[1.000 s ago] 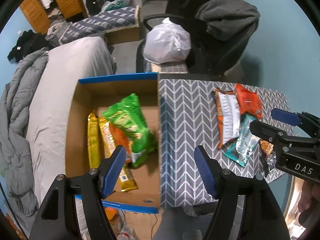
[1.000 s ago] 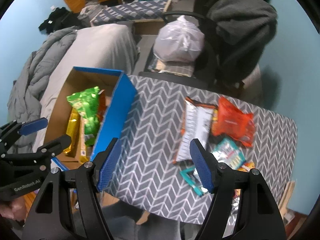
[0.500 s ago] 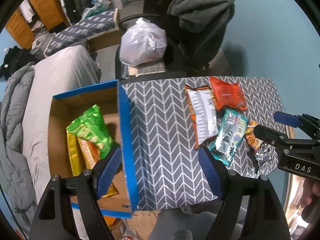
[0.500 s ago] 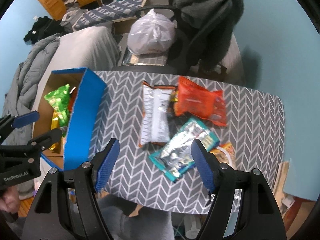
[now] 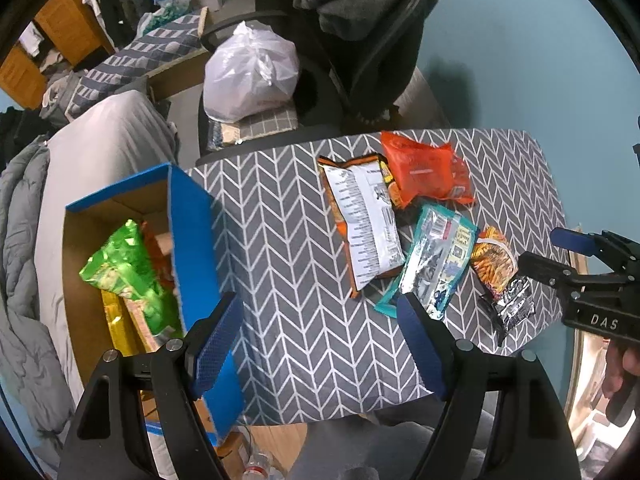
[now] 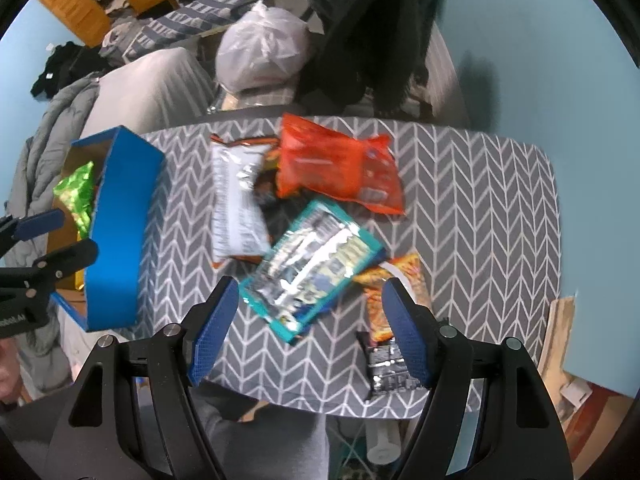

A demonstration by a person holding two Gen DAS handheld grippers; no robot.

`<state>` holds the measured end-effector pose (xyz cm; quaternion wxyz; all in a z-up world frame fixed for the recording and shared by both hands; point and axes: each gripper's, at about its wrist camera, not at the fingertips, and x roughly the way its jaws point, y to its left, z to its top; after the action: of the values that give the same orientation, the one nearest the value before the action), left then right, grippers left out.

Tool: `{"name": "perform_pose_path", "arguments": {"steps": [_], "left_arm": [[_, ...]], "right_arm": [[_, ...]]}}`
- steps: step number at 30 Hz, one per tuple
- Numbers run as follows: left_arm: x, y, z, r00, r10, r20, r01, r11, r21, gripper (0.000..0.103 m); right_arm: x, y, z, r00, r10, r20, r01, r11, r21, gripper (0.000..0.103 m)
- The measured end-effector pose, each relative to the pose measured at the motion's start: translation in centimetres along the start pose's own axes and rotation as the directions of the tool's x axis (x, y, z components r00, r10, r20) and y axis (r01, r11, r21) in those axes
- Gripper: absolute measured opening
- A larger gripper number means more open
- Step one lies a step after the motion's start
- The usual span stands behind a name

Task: Organize snacks
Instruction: 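Move both tools back over the remaining snacks on the table, then grasp a white snack bag with the left tool while the right tool grasps an orange stick bag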

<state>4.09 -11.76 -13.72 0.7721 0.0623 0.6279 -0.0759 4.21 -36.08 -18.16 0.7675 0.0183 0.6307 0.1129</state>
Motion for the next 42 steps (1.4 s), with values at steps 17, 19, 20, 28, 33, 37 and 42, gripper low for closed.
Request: {"name": "perform_pose_path", "arguments": {"steps": [17,19,20,28,33,37,42], "left_arm": [[6.1,-2.8,0.3,0.995,0.028,-0.098,-0.026,0.999,0.019,0.08],[6.8,-3.0,0.3,0.993,0.026,-0.113,-0.025,1.0,0.016,0.08],[7.1,-3.0,0.3,0.993,0.024,-0.12,-0.023,1.0,0.015,0.08],[9.6,-3.5,0.3,0.987,0.004,-0.164,-0.006,1.0,-0.012,0.08],[11.0,-3.5,0.8,0.984,-0.027,-0.177,0.018,0.998,-0.053,0.08],[11.7,-3.6,1.7,0.982,-0.043,-0.181,0.03,0.997,-0.075,0.08],[12.4,-3.6,3.0,0.982,-0.057,-0.177,0.038,0.993,-0.111,0.081]], "right_arm": [[7.6,-6.5,-1.6,0.989,0.005,-0.147,-0.007,1.0,-0.018,0.075],[8.6,-6.5,-1.8,0.986,0.001,-0.165,-0.008,0.999,-0.043,0.075],[9.1,-6.5,-1.8,0.985,-0.001,-0.171,-0.008,0.999,-0.049,0.075],[12.4,-7.0,-2.2,0.974,-0.044,-0.221,0.026,0.996,-0.083,0.075],[14.1,-7.4,-2.3,0.97,-0.044,-0.241,0.026,0.997,-0.076,0.075],[14.9,-7.9,-2.4,0.968,-0.017,-0.251,0.005,0.999,-0.047,0.07],[14.6,-9.4,-1.8,0.972,0.014,-0.233,-0.02,0.999,-0.026,0.049]]}}
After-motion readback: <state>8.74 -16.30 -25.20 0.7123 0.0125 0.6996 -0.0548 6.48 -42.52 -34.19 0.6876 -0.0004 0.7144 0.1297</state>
